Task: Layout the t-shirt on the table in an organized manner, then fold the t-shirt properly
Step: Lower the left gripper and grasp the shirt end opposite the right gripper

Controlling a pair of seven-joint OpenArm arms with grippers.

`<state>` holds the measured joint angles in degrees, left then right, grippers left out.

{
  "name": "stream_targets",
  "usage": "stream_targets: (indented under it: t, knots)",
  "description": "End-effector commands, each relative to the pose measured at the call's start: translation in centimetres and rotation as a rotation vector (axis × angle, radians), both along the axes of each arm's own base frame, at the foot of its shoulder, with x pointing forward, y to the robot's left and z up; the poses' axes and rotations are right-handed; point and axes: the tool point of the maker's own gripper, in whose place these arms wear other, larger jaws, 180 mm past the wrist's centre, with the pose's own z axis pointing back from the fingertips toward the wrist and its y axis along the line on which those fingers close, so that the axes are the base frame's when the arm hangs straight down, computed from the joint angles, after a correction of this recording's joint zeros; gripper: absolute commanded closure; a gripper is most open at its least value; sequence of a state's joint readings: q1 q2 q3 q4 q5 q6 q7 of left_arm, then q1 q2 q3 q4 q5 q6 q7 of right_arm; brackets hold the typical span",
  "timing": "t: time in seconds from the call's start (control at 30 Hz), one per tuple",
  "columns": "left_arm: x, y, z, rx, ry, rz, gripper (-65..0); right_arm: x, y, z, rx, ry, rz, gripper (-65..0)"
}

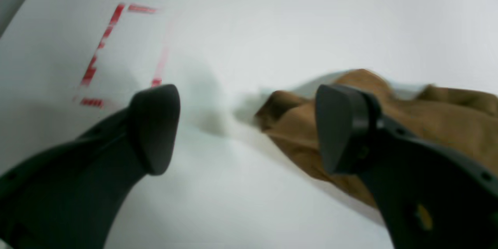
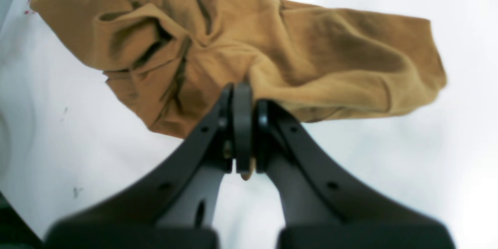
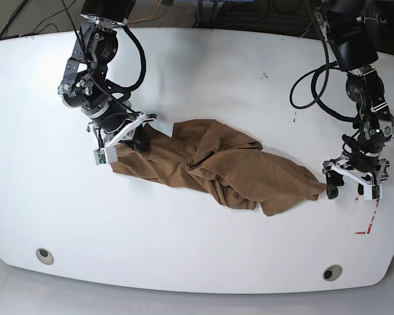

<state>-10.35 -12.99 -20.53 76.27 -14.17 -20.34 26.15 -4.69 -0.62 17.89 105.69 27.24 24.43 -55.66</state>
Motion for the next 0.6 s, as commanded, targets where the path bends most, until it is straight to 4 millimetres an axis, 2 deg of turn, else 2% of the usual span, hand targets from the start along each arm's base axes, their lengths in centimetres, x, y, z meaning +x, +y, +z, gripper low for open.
stream_targets:
  t: [0.0,0.13,0.57]
  knots:
    - [1.4,0.1,1.4,0.015,-0.035,-0.028,-51.4,0.8,-0.3,1.5,0.001,-0.058,0.002,-0.1]
    - [1.7,-0.9,0.7,0.041,-0.005,-0.079,-51.4,0.8,-0.3,1.5,0.000,-0.060,0.001,-0.1]
    - [1.7,-3.5,0.4,0.056,0.003,-0.198,-51.5,0.8,-0.3,1.5,0.000,-0.060,0.001,-0.1]
